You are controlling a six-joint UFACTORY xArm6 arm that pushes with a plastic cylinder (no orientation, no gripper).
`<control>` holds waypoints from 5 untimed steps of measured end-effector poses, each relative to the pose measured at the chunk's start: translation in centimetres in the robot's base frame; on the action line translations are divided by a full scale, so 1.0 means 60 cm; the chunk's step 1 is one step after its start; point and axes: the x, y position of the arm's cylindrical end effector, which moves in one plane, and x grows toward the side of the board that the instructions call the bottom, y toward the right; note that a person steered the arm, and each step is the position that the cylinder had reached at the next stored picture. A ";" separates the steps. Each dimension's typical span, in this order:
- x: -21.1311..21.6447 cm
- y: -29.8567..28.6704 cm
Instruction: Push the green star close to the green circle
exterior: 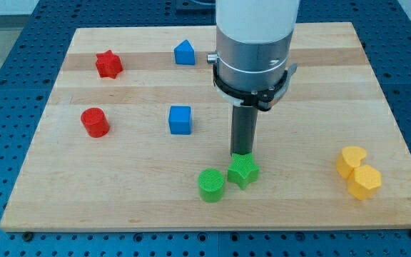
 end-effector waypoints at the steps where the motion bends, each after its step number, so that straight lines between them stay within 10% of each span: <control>1: -0.002 0.053; 5: 0.065 0.033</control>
